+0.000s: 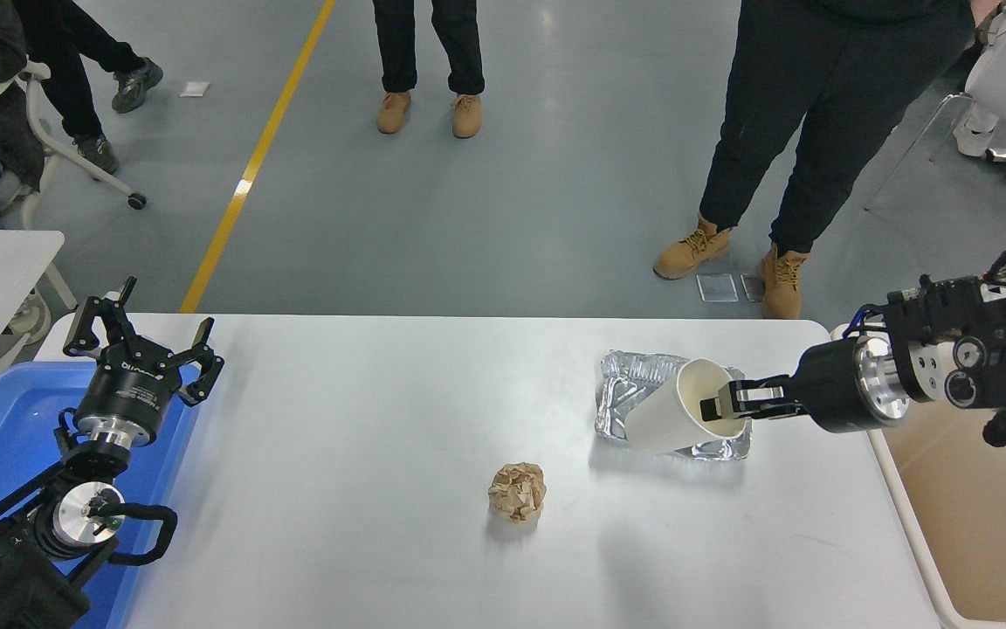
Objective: Clean the table surface
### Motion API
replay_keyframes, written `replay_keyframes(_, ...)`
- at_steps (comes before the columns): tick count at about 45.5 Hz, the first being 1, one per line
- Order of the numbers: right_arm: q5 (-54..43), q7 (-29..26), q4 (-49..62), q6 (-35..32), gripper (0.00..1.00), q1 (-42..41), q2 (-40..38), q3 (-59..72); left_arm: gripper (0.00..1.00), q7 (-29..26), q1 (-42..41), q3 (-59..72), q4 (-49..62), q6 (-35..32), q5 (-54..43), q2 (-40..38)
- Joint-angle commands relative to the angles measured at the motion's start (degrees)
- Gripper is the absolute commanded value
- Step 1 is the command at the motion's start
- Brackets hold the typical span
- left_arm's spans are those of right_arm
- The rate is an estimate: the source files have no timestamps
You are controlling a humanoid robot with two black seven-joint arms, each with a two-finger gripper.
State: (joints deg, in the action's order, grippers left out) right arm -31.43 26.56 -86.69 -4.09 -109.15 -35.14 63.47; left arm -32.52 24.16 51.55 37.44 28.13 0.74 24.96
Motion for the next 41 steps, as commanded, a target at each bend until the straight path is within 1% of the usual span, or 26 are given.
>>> replay_keyframes(1,0.2,0.2,1.6,-2.2,0.0,-1.0,-3.0,-1.7,0.99,0.0,0.0,0.0,0.0,0.0,0.1,0.0)
replay_keyframes(9,0.7,0.2,4.5,-1.7,0.0,3.9,-6.0,-2.8,0.99,0.0,-0.1,0.0,0.0,0.0,0.0,0.0)
replay_keyframes(20,-0.1,1.2,13.4,-2.4,0.0,13.4,-11.1,-7.2,0.99,0.0,0.0,0.0,0.0,0.0,0.0,0.0)
replay_keyframes(35,-0.1,3.7,21.6,-5.5,0.0,19.1,-17.0,-10.9,0.99,0.0,-0.1,0.0,0.0,0.0,0.0,0.0)
replay_keyframes(41,0.0,3.8,25.3,-6.4,0.0,23.3,-19.2,-14.1,0.99,0.0,0.0,0.0,0.0,0.0,0.0,0.0)
